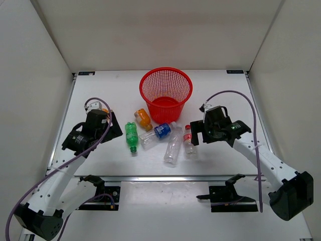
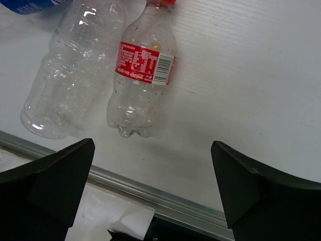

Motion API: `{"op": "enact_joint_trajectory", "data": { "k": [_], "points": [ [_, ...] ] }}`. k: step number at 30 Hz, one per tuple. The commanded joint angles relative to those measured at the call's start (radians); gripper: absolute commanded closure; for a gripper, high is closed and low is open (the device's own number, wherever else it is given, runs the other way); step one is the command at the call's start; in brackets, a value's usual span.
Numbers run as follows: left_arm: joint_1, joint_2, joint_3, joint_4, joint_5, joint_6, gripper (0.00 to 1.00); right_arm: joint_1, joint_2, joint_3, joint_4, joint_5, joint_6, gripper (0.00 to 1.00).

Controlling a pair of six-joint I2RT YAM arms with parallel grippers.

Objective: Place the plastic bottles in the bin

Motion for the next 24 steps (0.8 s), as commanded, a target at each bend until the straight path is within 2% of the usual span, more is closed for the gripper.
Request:
{"op": "enact_joint_trajectory", "data": {
  "k": [1,6,9,13,16,18,19,20,22,24],
  "points": [
    [0.017,-0.059,-0.041,-0.01,0.002,-0.018,0.01,0.04,0.02,-0.033,0.117,0.007,0.079,0.01],
    [0.036,-0.112,-0.092,-0.03,0.028,-0.043,0.02,0.049,0.081,-0.111,0.237,-0.005,0.117,0.0],
    [0.034,-0.148,-0.102,-0.045,0.017,-0.064,0.01,0.043,0.127,-0.127,0.309,-0.002,0.128,0.05],
    [0.036,-0.186,-0.131,-0.074,0.023,-0.084,0.02,0.063,0.204,-0.168,0.42,0.115,0.145,0.08],
    [0.039,-0.214,-0.139,-0.086,0.025,-0.102,0.01,0.035,0.233,-0.234,0.545,0.088,0.152,0.09],
    [0.037,-0.231,-0.139,-0.1,0.034,-0.109,0.02,0.029,0.236,-0.26,0.579,0.117,0.175,0.15],
    [0.036,-0.232,-0.141,-0.106,0.034,-0.115,0.02,0.026,0.234,-0.269,0.593,0.148,0.171,0.2],
    [0.036,-0.235,-0.144,-0.103,0.028,-0.121,0.01,0.025,0.222,-0.28,0.599,0.166,0.171,0.3],
    [0.031,-0.249,-0.153,-0.097,0.031,-0.124,0.01,0.023,0.202,-0.305,0.607,0.188,0.169,0.39],
    [0.036,-0.252,-0.168,-0.082,0.042,-0.127,0.01,0.005,0.175,-0.322,0.61,0.203,0.156,0.62]
  ]
}}
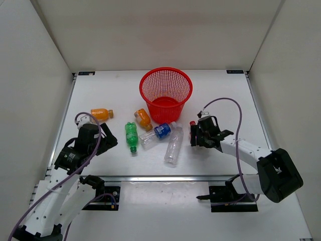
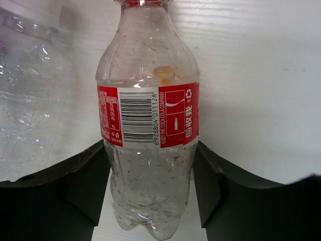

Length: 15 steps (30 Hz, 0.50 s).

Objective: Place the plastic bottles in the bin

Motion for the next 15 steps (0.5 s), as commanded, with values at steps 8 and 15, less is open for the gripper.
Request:
{"op": "enact_joint_trajectory", "data": {
  "k": [8,15],
  "points": [
    [0.003,0.014,-0.059,0.092,0.08,0.038,0.01,-0.201,-0.2,0.357,-0.217,0.03,-0.14,0.88],
    [0.003,0.113,-0.076,0.222,0.176,0.081,0.01,-0.019,0.074,0.868,-0.262,0.028,-0.26,0.89]
  ]
}}
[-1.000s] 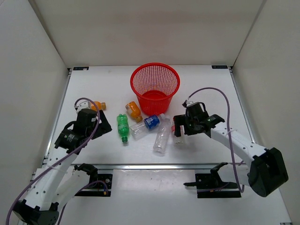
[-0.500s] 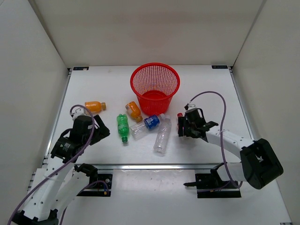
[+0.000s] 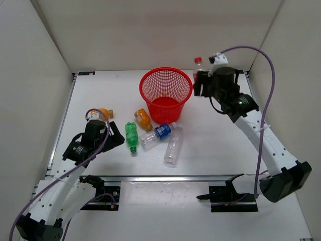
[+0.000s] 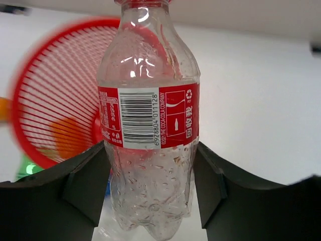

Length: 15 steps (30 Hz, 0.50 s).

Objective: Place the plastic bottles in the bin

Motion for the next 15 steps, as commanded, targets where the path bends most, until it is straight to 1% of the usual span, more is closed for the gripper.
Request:
{"op": "enact_joint_trajectory", "data": {
  "k": [1,2,5,7,10,11,12,13,14,15],
  "points": [
    [-0.001,0.037,-0.001,0.086,0.056,0.034,0.01,0.1,0.167,0.15,-0.03,-0.065,-0.086,0.88],
    [-0.003,0.034,-0.002,0.091,0.063,0.033,0.01,0.128,0.196,0.204,-0.024,-0.076,-0.087,0.87],
    [0.004,0.022,-0.013,0.075,0.067,0.03,0.01,0.189,0.372,0.326,-0.023,-0.07,-0.117,0.84],
    [0.007,0.016,-0.019,0.046,0.058,0.034,0.01,0.194,0.438,0.377,-0.017,-0.08,-0.121,0.84],
    [0.007,0.012,-0.028,0.008,0.057,0.047,0.01,0.194,0.521,0.462,-0.035,-0.108,-0.104,0.75],
    [0.002,0.012,-0.03,-0.006,0.065,0.048,0.02,0.196,0.535,0.471,-0.046,-0.117,-0.106,0.65],
    [-0.001,0.012,-0.035,-0.006,0.065,0.057,0.01,0.2,0.544,0.486,-0.046,-0.122,-0.104,0.52],
    [-0.007,0.014,-0.027,-0.003,0.076,0.061,0.02,0.197,0.552,0.506,-0.05,-0.131,-0.121,0.4],
    [-0.016,0.019,-0.025,0.006,0.077,0.064,0.01,0.197,0.557,0.512,-0.061,-0.119,-0.126,0.36],
    [-0.03,0.028,-0.021,0.015,0.094,0.068,0.01,0.202,0.558,0.529,-0.061,-0.12,-0.13,0.26]
  ]
}}
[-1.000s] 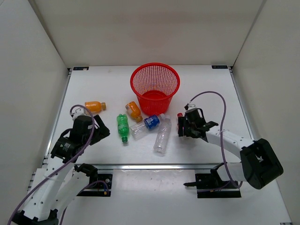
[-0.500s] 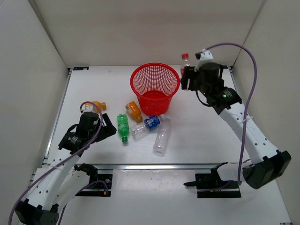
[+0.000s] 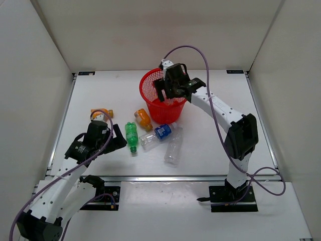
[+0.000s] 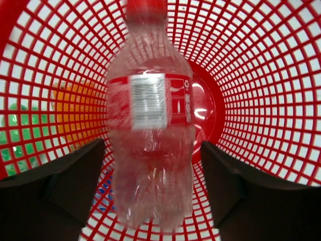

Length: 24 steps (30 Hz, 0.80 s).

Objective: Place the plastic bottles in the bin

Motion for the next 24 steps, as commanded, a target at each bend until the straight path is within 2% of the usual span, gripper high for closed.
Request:
{"op": "enact_joint_trajectory", "data": {
  "k": [1,4,6,10,12,15,17,21,24],
  "points": [
    [-0.032,0.024,0.017,0.021,0.053,0.036,0.01,0.004,-0.057,0.131,0.019,-0.01,-0.032,0.21],
    [-0.09,0.099,0.053,0.076,0.059,0.051,0.01,0.01,-0.095,0.139,0.016,0.021,-0.068,0.07],
    [-0.156,0.155,0.082,0.137,0.047,0.053,0.02,0.024,-0.143,0.139,-0.004,0.078,-0.069,0.01],
    [-0.303,0.297,0.162,0.229,0.03,0.07,0.01,-0.031,-0.247,0.079,-0.094,0.058,-0.023,0.01],
    [-0.378,0.391,0.248,0.255,-0.01,0.088,0.01,-0.077,-0.377,-0.025,-0.079,0.052,0.035,0.01],
    [-0.473,0.543,0.352,0.283,-0.011,0.123,0.02,-0.196,-0.553,-0.238,-0.059,0.027,0.081,0.0],
    [-0.527,0.659,0.405,0.298,-0.017,0.137,0.01,-0.326,-0.644,-0.382,-0.094,-0.017,0.115,0.01],
    [-0.598,0.839,0.515,0.325,-0.018,0.168,0.01,-0.506,-0.805,-0.566,-0.16,-0.061,0.075,0.01],
    [-0.613,0.944,0.57,0.332,-0.011,0.165,0.01,-0.653,-0.88,-0.631,-0.22,-0.123,0.074,0.01]
  ]
}}
